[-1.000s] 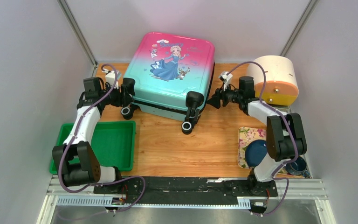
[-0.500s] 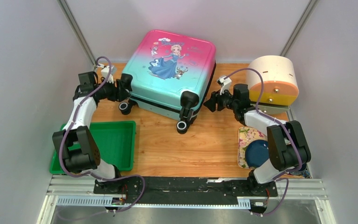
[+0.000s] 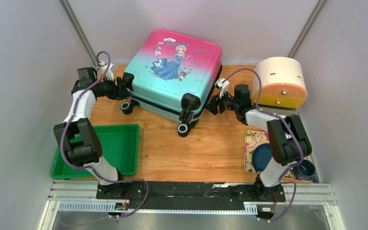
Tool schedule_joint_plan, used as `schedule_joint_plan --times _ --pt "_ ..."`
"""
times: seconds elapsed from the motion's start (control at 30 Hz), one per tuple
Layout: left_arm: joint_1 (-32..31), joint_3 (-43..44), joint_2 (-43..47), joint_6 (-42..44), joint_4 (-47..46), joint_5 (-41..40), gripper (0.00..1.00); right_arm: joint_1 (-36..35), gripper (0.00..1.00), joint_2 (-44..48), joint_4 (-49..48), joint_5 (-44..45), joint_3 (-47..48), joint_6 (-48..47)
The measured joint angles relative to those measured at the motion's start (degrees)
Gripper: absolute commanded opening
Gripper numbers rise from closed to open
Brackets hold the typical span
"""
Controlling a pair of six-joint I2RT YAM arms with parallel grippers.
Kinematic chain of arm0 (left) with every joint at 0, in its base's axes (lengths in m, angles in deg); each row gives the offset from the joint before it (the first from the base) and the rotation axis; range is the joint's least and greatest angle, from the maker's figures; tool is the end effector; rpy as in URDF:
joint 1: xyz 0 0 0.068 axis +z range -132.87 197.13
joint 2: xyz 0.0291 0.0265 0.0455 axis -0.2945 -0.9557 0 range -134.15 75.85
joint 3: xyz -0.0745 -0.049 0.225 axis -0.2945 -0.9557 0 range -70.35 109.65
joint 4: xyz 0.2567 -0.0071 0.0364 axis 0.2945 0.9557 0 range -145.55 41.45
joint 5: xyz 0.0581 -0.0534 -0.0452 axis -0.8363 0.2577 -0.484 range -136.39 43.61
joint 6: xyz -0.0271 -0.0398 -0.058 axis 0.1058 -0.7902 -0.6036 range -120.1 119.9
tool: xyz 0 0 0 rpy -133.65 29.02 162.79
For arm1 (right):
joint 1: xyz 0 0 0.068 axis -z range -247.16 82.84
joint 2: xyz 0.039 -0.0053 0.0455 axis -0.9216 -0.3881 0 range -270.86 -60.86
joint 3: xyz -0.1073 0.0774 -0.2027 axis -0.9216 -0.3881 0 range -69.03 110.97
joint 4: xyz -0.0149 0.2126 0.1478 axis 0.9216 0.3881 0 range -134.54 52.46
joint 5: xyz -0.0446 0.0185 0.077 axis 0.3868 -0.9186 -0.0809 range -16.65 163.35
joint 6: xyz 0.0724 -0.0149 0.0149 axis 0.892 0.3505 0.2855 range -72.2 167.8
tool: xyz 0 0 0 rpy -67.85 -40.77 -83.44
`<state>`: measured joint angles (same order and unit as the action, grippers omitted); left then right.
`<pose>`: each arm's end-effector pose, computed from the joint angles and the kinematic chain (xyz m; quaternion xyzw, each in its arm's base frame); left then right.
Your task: Open, take out, and arrange the luggage
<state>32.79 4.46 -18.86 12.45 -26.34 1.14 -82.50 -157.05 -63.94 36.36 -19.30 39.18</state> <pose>0.3634 0.0532 0.2300 0.1174 0.8611 -0.2883 0.4020 0.3437 0.1338 0.1528 -0.3299 0.7568 0.2991 0.4784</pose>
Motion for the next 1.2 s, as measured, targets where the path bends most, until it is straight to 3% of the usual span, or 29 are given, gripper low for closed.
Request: schedule_joint_plan --times 0.1,0.3,0.33,0.43,0.8,1.0,1.2 --pt "0.0 0.0 0.0 0.1 0.0 0.0 0.0 0.0 0.48 -2.1 0.2 0.3 1.5 -0.8" --pt "0.1 -0.1 0.0 0.4 0.0 0.1 0.0 0.0 0.24 -3.9 -1.3 0.6 1.7 -1.8" --pt "0.1 -0.1 0.1 0.5 0.0 0.1 0.0 0.0 0.15 -4.0 -1.5 0.6 1.7 -1.8" --pt "0.1 -0.7 0.4 0.5 -0.7 0.2 0.0 0.0 0.0 -4.0 -2.0 0.2 1.7 -2.3" --pt "0.1 -7.4 4.6 1.1 -9.2 -0.7 0.0 -1.3 0.0 2.0 -2.4 0.5 -3.4 -1.4" --pt "-0.4 -14.3 8.9 1.3 -16.9 -2.5 0.0 -7.8 0.0 5.6 -3.8 3.5 -9.1 1.6" --pt "-0.9 -20.0 14.1 1.3 -20.5 -5.1 0.0 -15.0 0.0 10.6 -10.8 14.4 -17.0 8.2"
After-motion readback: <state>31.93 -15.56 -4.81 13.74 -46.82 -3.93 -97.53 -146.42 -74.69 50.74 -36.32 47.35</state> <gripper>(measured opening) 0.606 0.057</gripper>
